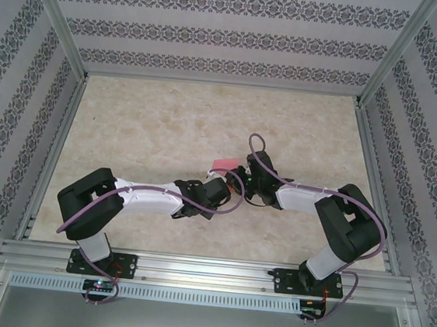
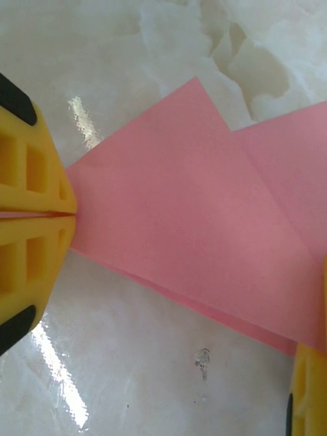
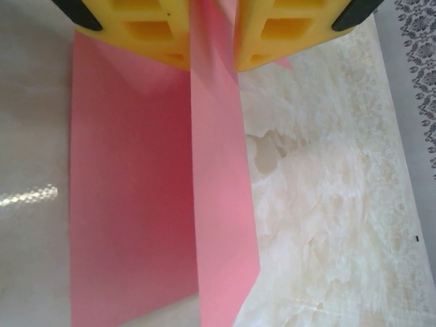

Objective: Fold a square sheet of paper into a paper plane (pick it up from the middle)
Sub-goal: Fourth fold the wing at the center of the table.

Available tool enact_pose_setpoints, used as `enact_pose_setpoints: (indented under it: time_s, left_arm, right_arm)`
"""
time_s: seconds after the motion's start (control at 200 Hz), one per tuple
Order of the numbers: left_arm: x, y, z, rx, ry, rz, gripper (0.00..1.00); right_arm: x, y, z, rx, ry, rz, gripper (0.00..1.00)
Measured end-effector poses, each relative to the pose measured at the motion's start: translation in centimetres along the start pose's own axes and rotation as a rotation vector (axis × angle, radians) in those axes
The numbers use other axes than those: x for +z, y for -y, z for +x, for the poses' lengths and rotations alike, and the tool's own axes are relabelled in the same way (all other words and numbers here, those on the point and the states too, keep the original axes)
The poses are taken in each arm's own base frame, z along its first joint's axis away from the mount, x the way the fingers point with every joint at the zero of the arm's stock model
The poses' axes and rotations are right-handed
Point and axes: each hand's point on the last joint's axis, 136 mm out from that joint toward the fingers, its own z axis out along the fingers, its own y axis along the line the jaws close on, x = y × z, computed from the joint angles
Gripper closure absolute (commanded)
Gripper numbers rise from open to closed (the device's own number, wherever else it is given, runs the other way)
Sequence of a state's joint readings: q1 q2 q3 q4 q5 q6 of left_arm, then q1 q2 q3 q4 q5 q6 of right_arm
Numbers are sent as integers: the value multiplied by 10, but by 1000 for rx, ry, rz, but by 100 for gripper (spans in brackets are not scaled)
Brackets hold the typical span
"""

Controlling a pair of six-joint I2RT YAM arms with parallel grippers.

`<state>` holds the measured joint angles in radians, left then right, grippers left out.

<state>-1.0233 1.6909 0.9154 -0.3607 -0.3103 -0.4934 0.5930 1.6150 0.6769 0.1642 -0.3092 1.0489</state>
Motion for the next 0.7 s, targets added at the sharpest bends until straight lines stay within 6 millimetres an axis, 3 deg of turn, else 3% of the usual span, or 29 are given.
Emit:
enact_pose_setpoints:
  time_s: [0.21,0.36,0.699]
  left_arm:
    - [-1,-2,-1,11,9,-11,74]
    - [-6,-3,-2,24,38,9,52]
    - [-8,3,-10,19,96,47,52]
  right_arm:
    - [2,-5,0,-2,-15,-14,86]
    - [5,-4,3,2,-31,-12,87]
    - [6,-9,-1,12,-52,-25,86]
